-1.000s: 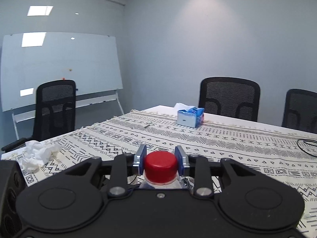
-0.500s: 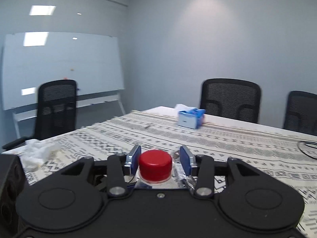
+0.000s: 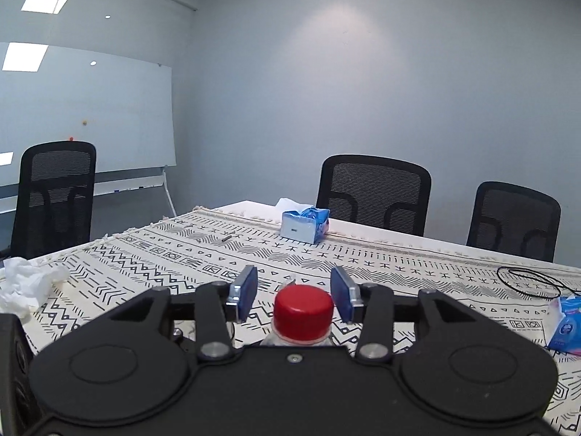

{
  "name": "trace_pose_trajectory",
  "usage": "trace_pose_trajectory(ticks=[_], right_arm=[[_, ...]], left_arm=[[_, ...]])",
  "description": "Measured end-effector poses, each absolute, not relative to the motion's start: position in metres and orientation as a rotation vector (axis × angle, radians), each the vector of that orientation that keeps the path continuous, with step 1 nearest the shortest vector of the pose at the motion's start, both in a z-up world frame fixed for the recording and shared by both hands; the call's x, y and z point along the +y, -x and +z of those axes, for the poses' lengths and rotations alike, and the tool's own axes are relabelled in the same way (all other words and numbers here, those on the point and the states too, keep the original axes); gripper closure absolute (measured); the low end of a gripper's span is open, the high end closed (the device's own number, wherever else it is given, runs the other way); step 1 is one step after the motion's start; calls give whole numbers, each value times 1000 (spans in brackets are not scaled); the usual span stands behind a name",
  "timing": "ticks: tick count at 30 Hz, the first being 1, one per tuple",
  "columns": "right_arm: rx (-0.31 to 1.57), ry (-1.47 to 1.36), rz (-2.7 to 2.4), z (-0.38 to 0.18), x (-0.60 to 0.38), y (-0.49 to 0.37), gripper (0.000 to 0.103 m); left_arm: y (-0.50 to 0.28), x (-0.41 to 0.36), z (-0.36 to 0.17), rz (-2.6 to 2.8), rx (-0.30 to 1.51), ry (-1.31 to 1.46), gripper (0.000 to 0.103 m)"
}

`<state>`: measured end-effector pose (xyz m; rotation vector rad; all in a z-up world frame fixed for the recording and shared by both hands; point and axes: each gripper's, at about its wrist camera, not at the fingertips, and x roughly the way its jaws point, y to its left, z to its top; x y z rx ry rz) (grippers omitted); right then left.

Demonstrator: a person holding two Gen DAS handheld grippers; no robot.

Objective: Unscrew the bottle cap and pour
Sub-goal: 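Twist the red cap with the right tool while the left tool holds the bottle, then open the right tool, regrip the red cap and twist it again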

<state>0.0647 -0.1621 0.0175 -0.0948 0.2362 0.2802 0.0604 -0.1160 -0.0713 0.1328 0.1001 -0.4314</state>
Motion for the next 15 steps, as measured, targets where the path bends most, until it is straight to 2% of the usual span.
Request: trace_pose_trajectory(ticks=[2, 4, 15], right_arm=[[237, 84, 268, 16, -164, -65, 59], [238, 71, 251, 14, -165, -66, 69], [236, 71, 292, 12, -171, -67, 69]], left_arm=[[-59, -118, -72, -426, 95, -143, 44], [-57, -120, -72, -422, 93, -150, 44], [-59, -117, -70, -423, 108, -129, 45]])
